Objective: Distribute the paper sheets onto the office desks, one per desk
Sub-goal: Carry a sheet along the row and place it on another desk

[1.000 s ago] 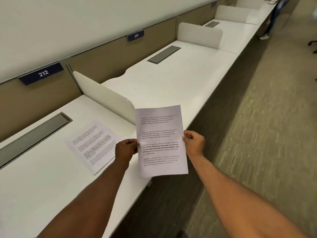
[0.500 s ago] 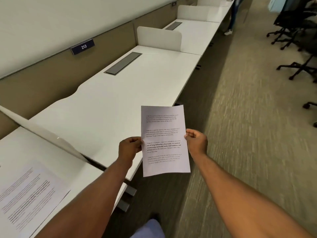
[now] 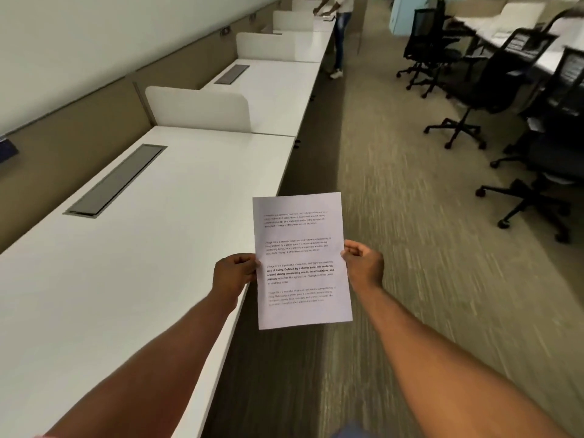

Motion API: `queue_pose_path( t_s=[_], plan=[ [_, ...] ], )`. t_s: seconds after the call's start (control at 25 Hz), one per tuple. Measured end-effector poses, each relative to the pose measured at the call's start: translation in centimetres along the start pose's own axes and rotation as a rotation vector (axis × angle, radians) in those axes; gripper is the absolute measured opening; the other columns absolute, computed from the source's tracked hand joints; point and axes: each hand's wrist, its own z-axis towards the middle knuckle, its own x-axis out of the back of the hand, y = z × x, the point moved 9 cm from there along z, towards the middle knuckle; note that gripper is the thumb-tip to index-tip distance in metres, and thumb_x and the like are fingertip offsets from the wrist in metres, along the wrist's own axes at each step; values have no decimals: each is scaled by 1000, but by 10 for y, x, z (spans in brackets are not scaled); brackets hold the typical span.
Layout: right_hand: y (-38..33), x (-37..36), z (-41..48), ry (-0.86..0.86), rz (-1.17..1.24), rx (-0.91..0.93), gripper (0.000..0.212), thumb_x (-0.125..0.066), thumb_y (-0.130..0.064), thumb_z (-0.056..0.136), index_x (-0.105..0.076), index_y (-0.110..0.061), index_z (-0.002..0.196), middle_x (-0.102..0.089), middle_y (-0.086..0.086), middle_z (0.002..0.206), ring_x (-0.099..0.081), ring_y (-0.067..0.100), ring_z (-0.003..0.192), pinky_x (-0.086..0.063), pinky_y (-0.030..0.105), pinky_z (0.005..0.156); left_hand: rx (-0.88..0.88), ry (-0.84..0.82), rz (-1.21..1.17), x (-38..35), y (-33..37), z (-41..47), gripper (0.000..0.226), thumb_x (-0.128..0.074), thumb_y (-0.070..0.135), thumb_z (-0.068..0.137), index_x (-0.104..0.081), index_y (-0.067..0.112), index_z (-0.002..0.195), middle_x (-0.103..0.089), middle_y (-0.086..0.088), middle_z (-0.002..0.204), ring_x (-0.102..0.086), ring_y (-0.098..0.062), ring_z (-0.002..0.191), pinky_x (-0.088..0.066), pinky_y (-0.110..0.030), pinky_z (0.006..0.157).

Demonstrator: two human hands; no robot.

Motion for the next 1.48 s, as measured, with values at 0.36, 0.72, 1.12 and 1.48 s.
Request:
queue_pose_path(
  t_s=[0.36, 0.72, 1.12, 1.48],
  plan=[
    [-22, -28, 271, 18, 54, 28, 24, -71, 1, 88, -74, -8, 110, -75, -2, 89, -71, 12, 80, -59, 28, 77, -46, -1, -2, -152, 95, 219, 8, -69, -1, 86, -73, 0, 92, -77, -17, 95, -75, -34, 86, -62, -38, 71],
    [-95, -65, 541, -76, -1, 83, 26, -72, 2, 85, -69, -23, 80, -72, -3, 78, -68, 16, 72, -52, 26, 65, -35, 108, -36, -285, 185, 412, 9, -68, 2, 88, -75, 5, 93, -79, -6, 94, -77, -25, 83, -63, -37, 73],
    [-141, -180, 849, -140, -27, 122, 18, -70, 1, 89, -75, -10, 102, -74, -1, 86, -71, 17, 81, -58, 29, 73, -44, 157, -126, -382, 258, 711, 11, -70, -2, 83, -76, 2, 92, -78, -16, 94, -75, -34, 87, -61, -34, 69],
    [-205, -300, 1110, -229, -33, 149, 20, -69, 0, 90, -75, -11, 105, -76, 0, 91, -73, 17, 86, -60, 29, 75, -76, 237, -144, -447, 356, 944, 16, -68, -6, 83, -74, -4, 98, -76, -20, 98, -75, -33, 89, -62, -31, 69]
  ],
)
